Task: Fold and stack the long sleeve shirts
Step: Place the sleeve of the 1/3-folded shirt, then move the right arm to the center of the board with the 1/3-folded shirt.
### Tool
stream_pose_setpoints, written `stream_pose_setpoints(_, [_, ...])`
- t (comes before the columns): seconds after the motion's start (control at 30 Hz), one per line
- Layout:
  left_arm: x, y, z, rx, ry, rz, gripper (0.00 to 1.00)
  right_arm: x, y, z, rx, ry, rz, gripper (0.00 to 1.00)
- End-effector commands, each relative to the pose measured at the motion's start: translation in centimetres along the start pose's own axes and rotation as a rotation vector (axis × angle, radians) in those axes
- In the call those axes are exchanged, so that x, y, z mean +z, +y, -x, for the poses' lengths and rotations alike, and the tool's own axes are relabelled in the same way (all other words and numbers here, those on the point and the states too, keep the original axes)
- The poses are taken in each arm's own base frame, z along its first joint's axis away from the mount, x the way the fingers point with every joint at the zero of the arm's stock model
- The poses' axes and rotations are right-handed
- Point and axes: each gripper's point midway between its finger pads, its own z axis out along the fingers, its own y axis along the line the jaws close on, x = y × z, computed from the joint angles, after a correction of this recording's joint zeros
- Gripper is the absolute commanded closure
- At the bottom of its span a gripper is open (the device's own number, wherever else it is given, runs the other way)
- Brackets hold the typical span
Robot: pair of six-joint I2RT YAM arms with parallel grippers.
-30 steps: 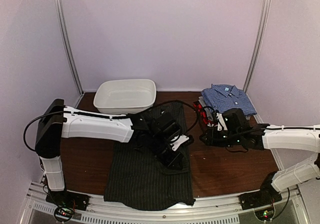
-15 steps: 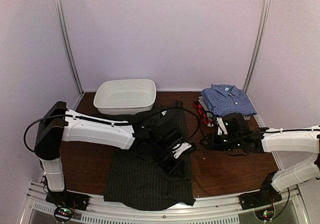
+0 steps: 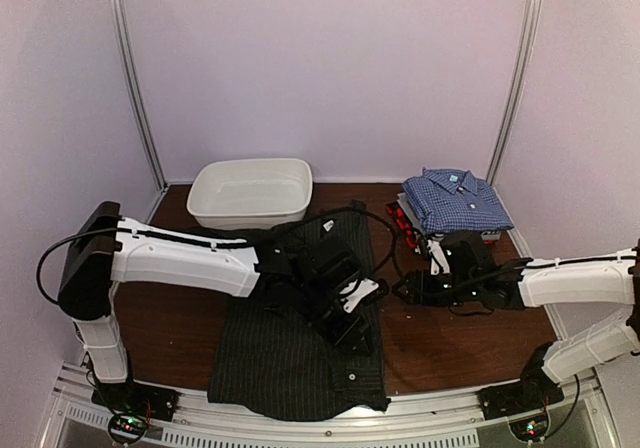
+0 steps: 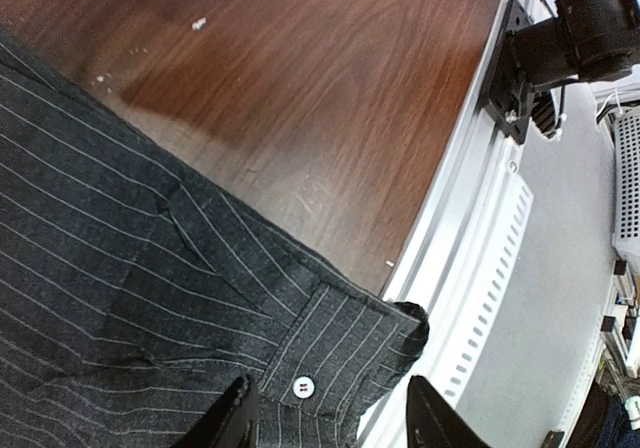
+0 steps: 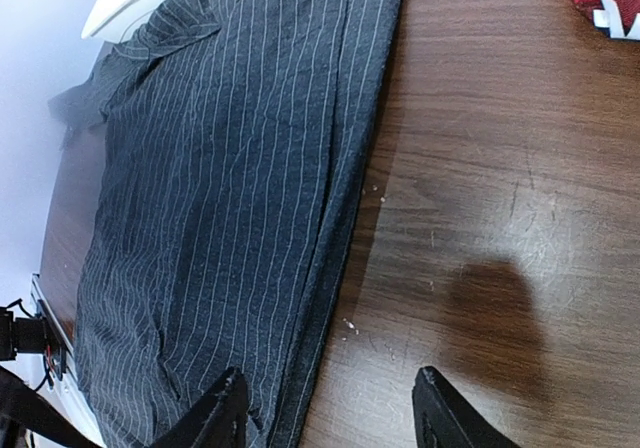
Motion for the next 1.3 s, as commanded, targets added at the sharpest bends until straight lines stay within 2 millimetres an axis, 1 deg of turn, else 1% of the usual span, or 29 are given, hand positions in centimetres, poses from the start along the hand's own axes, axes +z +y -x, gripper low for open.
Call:
stream_pose_setpoints(0.0, [-4.1, 0.0, 2.6, -0.008, -0.135, 0.031, 0.48, 0.9, 1.1, -1.3, -0.021, 0.033, 0.049, 0.42])
stream_pose_setpoints(0.03, [-4.5, 0.1, 2.7, -0.013, -0.150, 0.021, 0.48, 1.1, 1.3, -1.7, -0.028, 0.044, 0.051, 0.42])
stream_pose_setpoints(0.1, [-4.8, 0.2, 2.6, -0.019, -0.158, 0.010, 0.49, 1.6, 1.7, -2.6, -0.039, 0.065, 0.054, 0.42])
stream_pose_setpoints(0.2, [-4.5, 1.4, 2.1, -0.047, -0.150, 0.041, 0.52, 2.3, 2.0, -3.8, -0.040, 0.091, 0.054, 0.44])
stream_pose_setpoints(0.27, [-4.4, 2.6, 1.9, -0.077, -0.155, 0.054, 0.55, 2.6, 2.2, -4.7, -0.038, 0.110, 0.054, 0.44])
stream_pose_setpoints(0.33, [-4.7, 4.7, 1.8, -0.127, -0.163, 0.082, 0.59, 2.8, 2.5, -5.8, -0.045, 0.127, 0.053, 0.44])
stream_pose_setpoints(0.47, [-5.9, 9.4, 1.0, -0.231, -0.197, 0.160, 0.59, 3.3, 2.2, -7.4, -0.029, 0.152, 0.050, 0.44])
stream_pose_setpoints(0.53, [-6.6, 11.5, 0.7, -0.281, -0.219, 0.186, 0.59, 3.7, 2.2, -7.8, -0.015, 0.159, 0.058, 0.45])
stream_pose_setpoints(0.63, [-8.3, 15.1, -0.2, -0.366, -0.257, 0.274, 0.59, 4.3, 2.8, -7.9, -0.006, 0.165, 0.084, 0.49])
stream_pose_setpoints(0.67, [-8.9, 16.2, -0.6, -0.394, -0.271, 0.304, 0.59, 4.5, 2.8, -8.1, -0.007, 0.171, 0.083, 0.52])
stream_pose_setpoints(0.7, [-9.6, 17.3, -1.0, -0.422, -0.287, 0.330, 0.59, 4.7, 2.9, -8.2, -0.007, 0.176, 0.084, 0.58])
stream_pose_setpoints(0.77, [-11.2, 19.4, -1.7, -0.472, -0.320, 0.378, 0.59, 4.9, 3.2, -8.4, -0.009, 0.190, 0.095, 0.66])
stream_pose_setpoints(0.87, [-13.8, 21.7, -2.1, -0.520, -0.378, 0.427, 0.59, 5.1, 3.1, -8.8, -0.014, 0.210, 0.094, 0.79])
stream_pose_setpoints(0.9, [-14.4, 22.2, -1.9, -0.522, -0.392, 0.433, 0.59, 5.1, 2.9, -8.9, -0.017, 0.212, 0.084, 0.84])
stream_pose_setpoints(1.0, [-16.3, 23.0, -0.3, -0.500, -0.423, 0.486, 0.59, 4.4, 1.7, -9.0, -0.028, 0.216, 0.031, 0.99])
stream_pose_setpoints(1.1, [-17.3, 23.2, 2.2, -0.468, -0.451, 0.508, 0.59, 3.4, 0.3, -9.1, -0.021, 0.211, -0.004, 1.00])
stream_pose_setpoints(1.17, [-17.8, 23.2, 4.2, -0.439, -0.476, 0.507, 0.59, 2.6, -0.8, -9.3, -0.011, 0.206, -0.026, 1.00])
stream_pose_setpoints(1.27, [-18.2, 23.6, 7.6, -0.404, -0.508, 0.517, 0.59, 1.5, -2.0, -9.6, 0.001, 0.202, -0.052, 1.00])
